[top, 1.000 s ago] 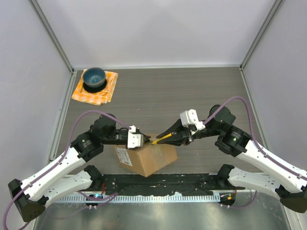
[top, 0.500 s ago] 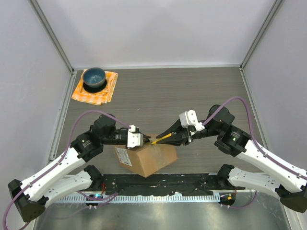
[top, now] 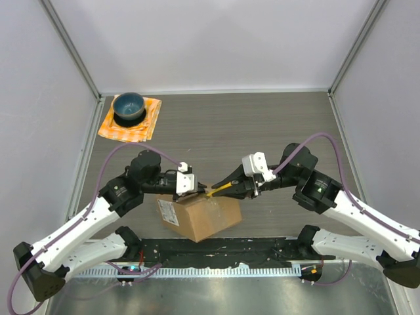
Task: Unpack the express box
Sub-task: Cut the express box at the center of the board.
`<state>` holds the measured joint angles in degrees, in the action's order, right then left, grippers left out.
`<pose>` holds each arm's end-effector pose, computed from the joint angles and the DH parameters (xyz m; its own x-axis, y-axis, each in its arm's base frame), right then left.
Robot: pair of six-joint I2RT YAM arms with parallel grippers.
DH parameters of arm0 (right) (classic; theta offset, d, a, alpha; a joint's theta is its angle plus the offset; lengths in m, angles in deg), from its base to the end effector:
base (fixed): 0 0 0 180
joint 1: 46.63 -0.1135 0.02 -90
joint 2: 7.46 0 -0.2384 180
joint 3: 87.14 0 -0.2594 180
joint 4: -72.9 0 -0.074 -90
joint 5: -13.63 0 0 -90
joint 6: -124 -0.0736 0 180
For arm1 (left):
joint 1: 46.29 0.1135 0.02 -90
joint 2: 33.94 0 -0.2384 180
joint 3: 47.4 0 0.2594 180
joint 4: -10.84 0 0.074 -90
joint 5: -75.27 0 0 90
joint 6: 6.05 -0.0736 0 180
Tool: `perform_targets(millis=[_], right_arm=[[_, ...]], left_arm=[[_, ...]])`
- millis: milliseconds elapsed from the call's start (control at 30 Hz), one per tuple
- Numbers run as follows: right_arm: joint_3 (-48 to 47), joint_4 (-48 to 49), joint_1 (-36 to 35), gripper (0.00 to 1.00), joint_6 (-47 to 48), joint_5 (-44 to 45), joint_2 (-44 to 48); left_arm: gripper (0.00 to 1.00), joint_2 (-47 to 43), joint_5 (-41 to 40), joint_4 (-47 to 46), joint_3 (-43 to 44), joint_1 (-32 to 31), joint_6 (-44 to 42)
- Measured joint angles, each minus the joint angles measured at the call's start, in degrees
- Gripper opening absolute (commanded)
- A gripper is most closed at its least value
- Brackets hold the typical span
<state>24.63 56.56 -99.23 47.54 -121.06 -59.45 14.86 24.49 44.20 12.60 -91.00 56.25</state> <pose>0.1099 0.2289 0.3737 0.2312 0.0284 -0.9725 -0.9646 -0.1237 -0.2329 0.1369 -0.2011 0.2938 0.2095 0.2994 -0.9309 0.9756 -0.0006 0.2193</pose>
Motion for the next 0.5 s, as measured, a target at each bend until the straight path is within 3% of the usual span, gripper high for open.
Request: perform_targets(millis=[500], right_arm=[[-5.88, -4.02, -4.98, 0.01, 6.29, 8.11, -5.33]], left_arm=[[0.00, 2.78, 6.51, 1.66, 2.19, 8.31, 3.76]])
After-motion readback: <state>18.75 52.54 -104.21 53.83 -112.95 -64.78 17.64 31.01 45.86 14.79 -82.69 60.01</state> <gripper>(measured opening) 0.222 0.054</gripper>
